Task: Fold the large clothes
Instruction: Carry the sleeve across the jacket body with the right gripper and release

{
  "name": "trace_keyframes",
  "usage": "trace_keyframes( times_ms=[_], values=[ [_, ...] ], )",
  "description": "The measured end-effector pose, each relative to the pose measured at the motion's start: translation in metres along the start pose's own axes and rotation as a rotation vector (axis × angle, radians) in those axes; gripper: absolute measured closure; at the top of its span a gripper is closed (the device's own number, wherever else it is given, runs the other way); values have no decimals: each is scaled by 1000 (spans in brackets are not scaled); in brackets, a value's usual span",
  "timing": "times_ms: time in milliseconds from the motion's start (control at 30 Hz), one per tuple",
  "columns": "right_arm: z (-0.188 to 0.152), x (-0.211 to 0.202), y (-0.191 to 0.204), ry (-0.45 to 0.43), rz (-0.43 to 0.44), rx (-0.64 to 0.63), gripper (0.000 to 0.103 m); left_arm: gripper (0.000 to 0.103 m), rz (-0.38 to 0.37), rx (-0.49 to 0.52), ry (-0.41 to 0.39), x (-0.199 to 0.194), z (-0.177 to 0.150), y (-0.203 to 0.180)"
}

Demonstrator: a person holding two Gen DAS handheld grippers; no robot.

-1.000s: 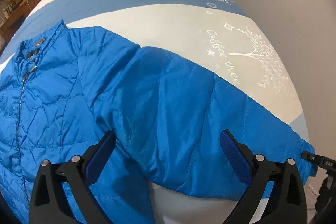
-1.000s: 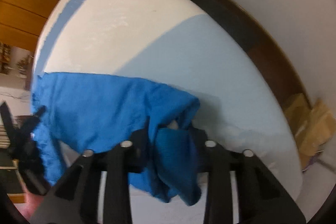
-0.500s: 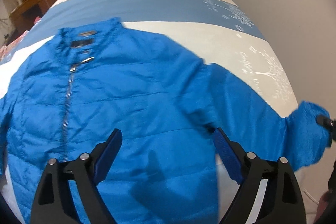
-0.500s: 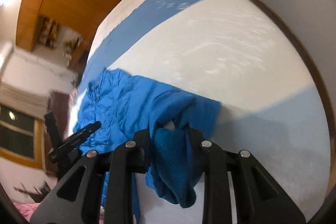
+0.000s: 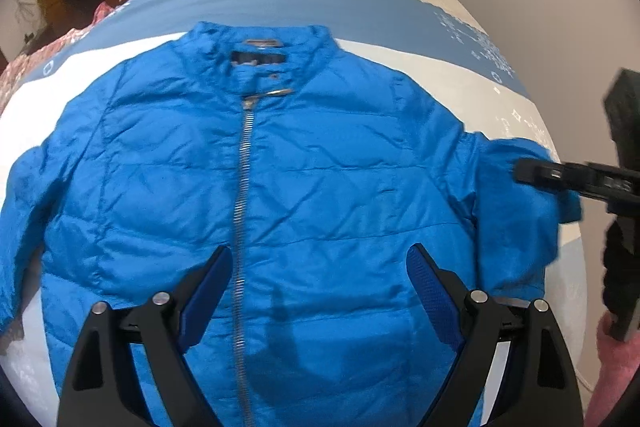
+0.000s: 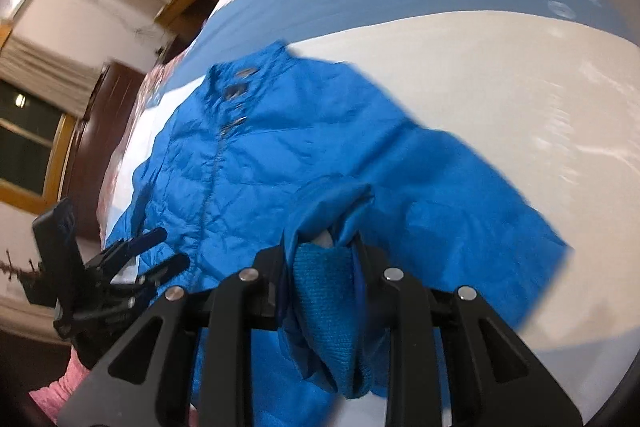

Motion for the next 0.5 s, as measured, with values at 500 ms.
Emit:
trace_keyframes(
  times_ms=[500],
  values=[
    [-1,-28,-4,-39,86,58,50,13,-89,-74,74,26,-12,10]
  ],
)
Point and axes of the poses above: each gripper's, at about its wrist camera, not at the fingertips, and x roughly the way its jaws point, y to its left, z to its top, the point moved 4 cm from there along x, roughly the way its jaws point, and after that the axes turned 15 degrees about -y, right-handed, at the moved point
